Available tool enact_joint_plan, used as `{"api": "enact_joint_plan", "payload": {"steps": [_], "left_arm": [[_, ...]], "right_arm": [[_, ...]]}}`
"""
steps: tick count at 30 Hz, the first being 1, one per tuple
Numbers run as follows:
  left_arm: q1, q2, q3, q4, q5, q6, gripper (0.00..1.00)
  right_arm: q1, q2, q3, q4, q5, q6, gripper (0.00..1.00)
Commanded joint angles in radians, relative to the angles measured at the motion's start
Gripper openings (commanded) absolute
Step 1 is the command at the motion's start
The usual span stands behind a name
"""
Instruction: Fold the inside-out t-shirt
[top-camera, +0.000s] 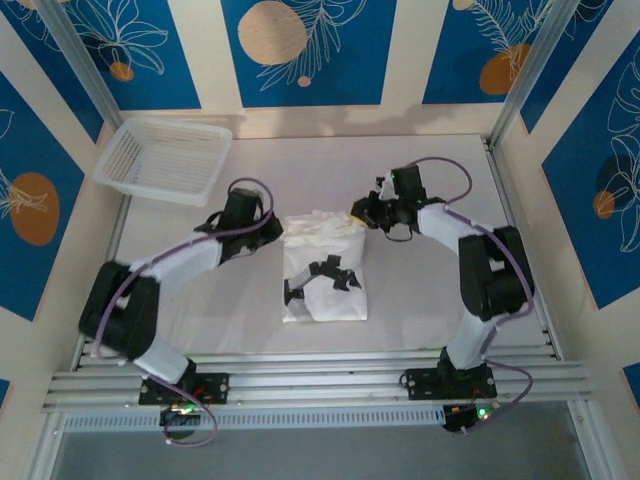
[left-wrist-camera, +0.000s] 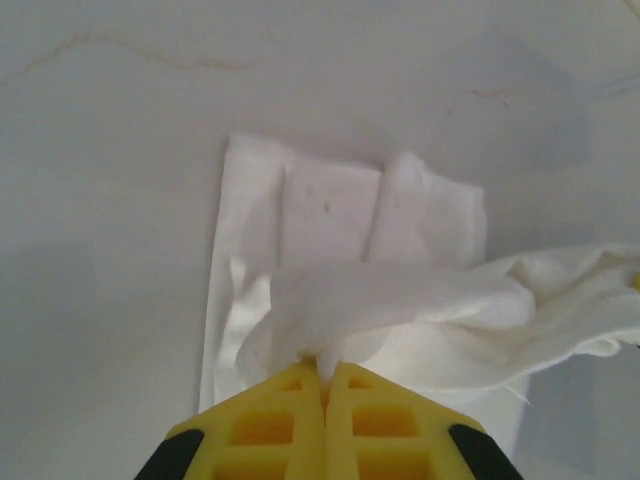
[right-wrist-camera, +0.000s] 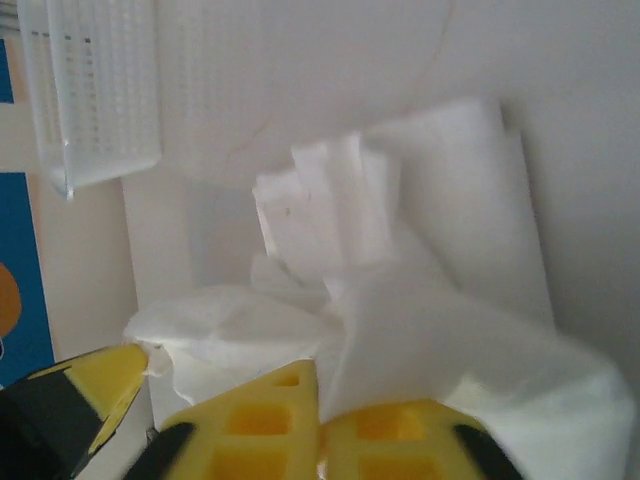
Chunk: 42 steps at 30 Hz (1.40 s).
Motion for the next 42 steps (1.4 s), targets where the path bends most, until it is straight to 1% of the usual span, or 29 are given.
{"api": "enact_joint_plan", "payload": {"steps": [1, 2, 5, 8, 10, 12, 14, 17, 19, 22, 25, 27, 30, 33, 35, 37, 38, 41, 42], "left_arm": [[0.035, 0.193, 0.189, -0.01, 0.072, 0.11, 0.16], [0.05, 0.242, 0.237, -0.009, 0.08, 0.115, 0.22], [0.095, 0.326, 0.33, 0.006, 0.075, 0.111, 0.33], [0.135, 0.339, 0.363, 0.008, 0.088, 0.128, 0.44], [0.148, 0.304, 0.338, 0.007, 0.104, 0.156, 0.51], [0.145, 0.247, 0.278, 0.016, 0.114, 0.194, 0.58], [0.14, 0.209, 0.206, 0.015, 0.13, 0.212, 0.6], [0.127, 0.209, 0.154, 0.006, 0.122, 0.234, 0.61], [0.12, 0.24, 0.156, 0.025, 0.157, 0.236, 0.61], [0.11, 0.328, 0.205, 0.063, 0.22, 0.228, 0.61], [0.109, 0.435, 0.282, 0.067, 0.244, 0.209, 0.6], [0.108, 0.471, 0.305, 0.087, 0.261, 0.184, 0.56], [0.092, 0.486, 0.306, 0.107, 0.298, 0.152, 0.45], [0.061, 0.492, 0.301, 0.09, 0.298, 0.154, 0.3], [0.047, 0.5, 0.292, 0.085, 0.294, 0.144, 0.26], [0.043, 0.491, 0.269, 0.091, 0.277, 0.139, 0.26], [0.043, 0.482, 0.26, 0.091, 0.267, 0.147, 0.29], [0.04, 0.445, 0.25, 0.045, 0.238, 0.19, 0.43], [0.041, 0.425, 0.244, 0.028, 0.22, 0.206, 0.46]], "right_arm": [[-0.034, 0.119, 0.117, -0.064, -0.032, -0.045, 0.37], [-0.044, 0.147, 0.162, -0.087, -0.038, -0.06, 0.4], [-0.065, 0.183, 0.254, -0.157, -0.036, -0.121, 0.43], [-0.085, 0.162, 0.269, -0.22, 0.0, -0.194, 0.49], [-0.097, 0.132, 0.228, -0.236, 0.021, -0.237, 0.52], [-0.106, 0.099, 0.165, -0.229, 0.041, -0.269, 0.55], [-0.103, 0.084, 0.107, -0.214, 0.033, -0.291, 0.56], [-0.077, 0.092, 0.071, -0.197, 0.024, -0.295, 0.56], [-0.061, 0.106, 0.059, -0.174, 0.02, -0.282, 0.56], [-0.047, 0.141, 0.069, -0.165, 0.011, -0.269, 0.56], [-0.043, 0.162, 0.069, -0.163, -0.014, -0.263, 0.55], [-0.042, 0.16, 0.06, -0.169, -0.02, -0.269, 0.55], [-0.044, 0.146, 0.039, -0.176, -0.012, -0.279, 0.55], [-0.046, 0.147, 0.024, -0.168, -0.015, -0.275, 0.55], [-0.045, 0.152, 0.024, -0.165, -0.021, -0.268, 0.55], [-0.044, 0.151, 0.025, -0.162, -0.027, -0.264, 0.55], [-0.043, 0.15, 0.026, -0.162, -0.028, -0.264, 0.55], [-0.041, 0.143, 0.027, -0.167, -0.026, -0.267, 0.55], [-0.042, 0.141, 0.028, -0.172, -0.025, -0.27, 0.55]]}}
